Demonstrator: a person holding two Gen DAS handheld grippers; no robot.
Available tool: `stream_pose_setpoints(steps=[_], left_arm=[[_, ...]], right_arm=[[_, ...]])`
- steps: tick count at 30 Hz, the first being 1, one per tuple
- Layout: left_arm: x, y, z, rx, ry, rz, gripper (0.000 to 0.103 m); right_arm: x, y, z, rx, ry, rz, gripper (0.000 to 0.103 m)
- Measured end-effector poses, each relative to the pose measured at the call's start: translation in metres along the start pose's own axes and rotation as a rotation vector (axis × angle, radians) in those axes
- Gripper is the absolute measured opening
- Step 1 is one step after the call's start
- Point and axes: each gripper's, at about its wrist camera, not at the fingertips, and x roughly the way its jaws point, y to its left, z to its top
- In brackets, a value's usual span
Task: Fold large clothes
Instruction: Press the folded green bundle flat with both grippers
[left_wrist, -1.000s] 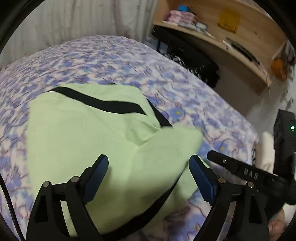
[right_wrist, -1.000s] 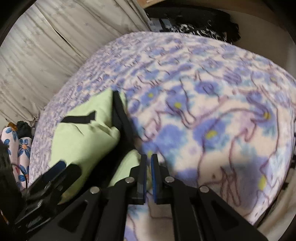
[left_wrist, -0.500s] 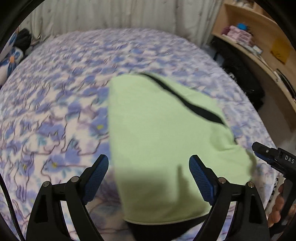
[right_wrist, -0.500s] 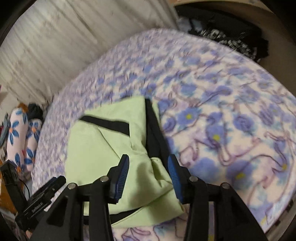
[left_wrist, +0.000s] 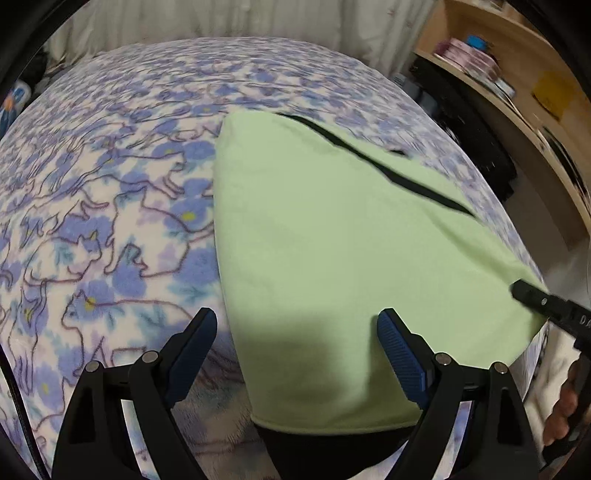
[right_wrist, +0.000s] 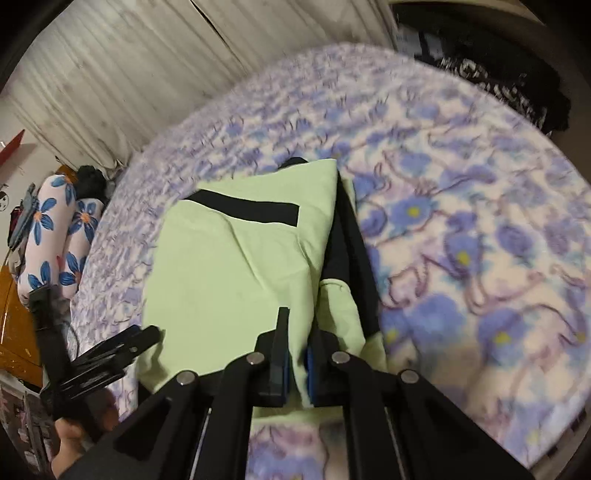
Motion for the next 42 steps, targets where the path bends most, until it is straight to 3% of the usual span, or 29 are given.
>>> stream_pose_setpoints(steps=[4, 9, 11, 13, 15, 19, 23, 24, 25, 26, 30, 34, 36, 42], left_arm=[[0.018, -0.005, -0.016, 0.025, 0.046, -0.006, 0.087], [0.012, -0.004, -0.012, 0.012, 0.043, -0.010, 0.087], [0.006, -0.003, -0.003, 0.016, 0.029, -0.024, 0.088], [0.004, 0.001, 0.011, 0.005, 0.014, -0.042, 0.088], [0.005, 0.006, 0.027, -0.024, 0.002, -0.048, 0.088], [0.018, 0.022, 0.060, -0.084, -0.007, -0.055, 0.088], [0.040, 0.040, 0.081, -0.140, 0.035, -0.070, 0.087], [0.046, 0.044, 0.084, -0.152, 0.046, -0.065, 0.086], [0.051, 0.048, 0.086, -0.164, 0.055, -0.071, 0.075], [0.054, 0.050, 0.087, -0.175, 0.064, -0.090, 0.070], [0.056, 0.049, 0.089, -0.147, 0.032, -0.072, 0.066], [0.068, 0.055, 0.086, -0.160, 0.046, -0.085, 0.069], [0.066, 0.058, 0.087, -0.172, 0.048, -0.092, 0.069], [0.035, 0.046, 0.088, -0.106, -0.006, -0.005, 0.069]], right_arm=[[0.042, -0.027, -0.024, 0.080, 0.128, -0.064, 0.006], [0.029, -0.018, -0.014, 0.083, 0.102, -0.061, 0.011], [0.019, -0.016, 0.001, 0.090, 0.063, -0.023, 0.022], [0.015, -0.018, 0.018, 0.120, 0.014, 0.001, 0.045], [0.020, -0.020, 0.039, 0.142, -0.017, 0.008, 0.047], [0.062, -0.021, 0.084, 0.162, -0.011, -0.031, 0.047], [0.103, -0.023, 0.103, 0.158, 0.046, -0.059, 0.047], [0.111, -0.023, 0.105, 0.151, 0.053, -0.062, 0.042], [0.115, -0.021, 0.105, 0.134, 0.063, -0.079, 0.010], [0.119, -0.020, 0.106, 0.117, 0.074, -0.096, 0.003], [0.112, -0.021, 0.104, 0.108, 0.014, -0.131, 0.002], [0.137, -0.043, 0.097, 0.169, 0.087, -0.171, 0.003], [0.129, -0.040, 0.098, 0.168, 0.085, -0.176, 0.005], [0.100, -0.019, 0.106, 0.111, 0.085, -0.167, 0.007]])
